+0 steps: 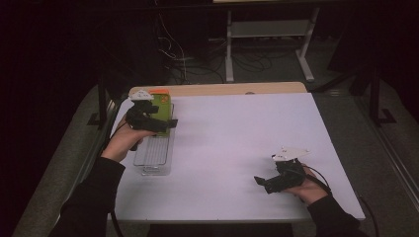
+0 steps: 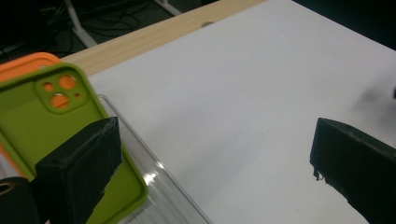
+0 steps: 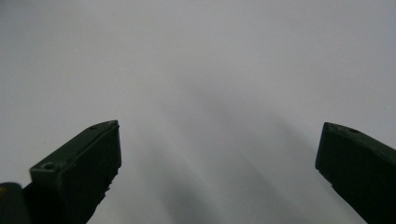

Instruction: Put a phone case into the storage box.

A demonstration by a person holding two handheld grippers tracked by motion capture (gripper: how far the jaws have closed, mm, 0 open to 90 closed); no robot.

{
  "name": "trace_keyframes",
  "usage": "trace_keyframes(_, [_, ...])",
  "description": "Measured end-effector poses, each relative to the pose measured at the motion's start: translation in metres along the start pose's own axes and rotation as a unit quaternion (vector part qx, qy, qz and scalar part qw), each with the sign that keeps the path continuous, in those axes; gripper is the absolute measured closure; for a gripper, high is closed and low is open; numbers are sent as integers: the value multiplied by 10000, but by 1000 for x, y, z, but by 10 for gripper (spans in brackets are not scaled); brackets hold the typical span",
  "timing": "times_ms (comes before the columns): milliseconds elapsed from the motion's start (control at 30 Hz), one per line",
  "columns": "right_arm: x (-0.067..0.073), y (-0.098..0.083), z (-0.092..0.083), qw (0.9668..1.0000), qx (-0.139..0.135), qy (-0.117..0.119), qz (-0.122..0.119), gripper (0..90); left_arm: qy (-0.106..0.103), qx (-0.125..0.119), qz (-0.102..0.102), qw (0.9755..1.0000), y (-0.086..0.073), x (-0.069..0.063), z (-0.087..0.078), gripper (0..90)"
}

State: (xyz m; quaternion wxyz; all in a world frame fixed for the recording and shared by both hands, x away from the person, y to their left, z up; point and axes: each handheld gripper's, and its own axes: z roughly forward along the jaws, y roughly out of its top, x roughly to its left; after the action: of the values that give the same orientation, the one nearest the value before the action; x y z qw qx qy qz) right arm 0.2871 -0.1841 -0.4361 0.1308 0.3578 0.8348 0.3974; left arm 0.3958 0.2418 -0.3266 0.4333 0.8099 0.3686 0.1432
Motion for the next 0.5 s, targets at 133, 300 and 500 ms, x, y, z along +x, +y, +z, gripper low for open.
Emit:
trace_keyframes(133, [0, 0, 0, 10000, 27, 3, -14, 0, -86, -62, 77, 9999, -6, -10, -3, 20])
trace_keyframes(300, [0, 1, 0, 10000, -6, -10, -30, 0, -195, -58, 148, 9997, -17, -18, -3, 20])
trace_keyframes(500, [0, 1, -2, 10000, -20, -15, -19, 0, -297, -66, 234, 9993, -31, -27, -3, 20])
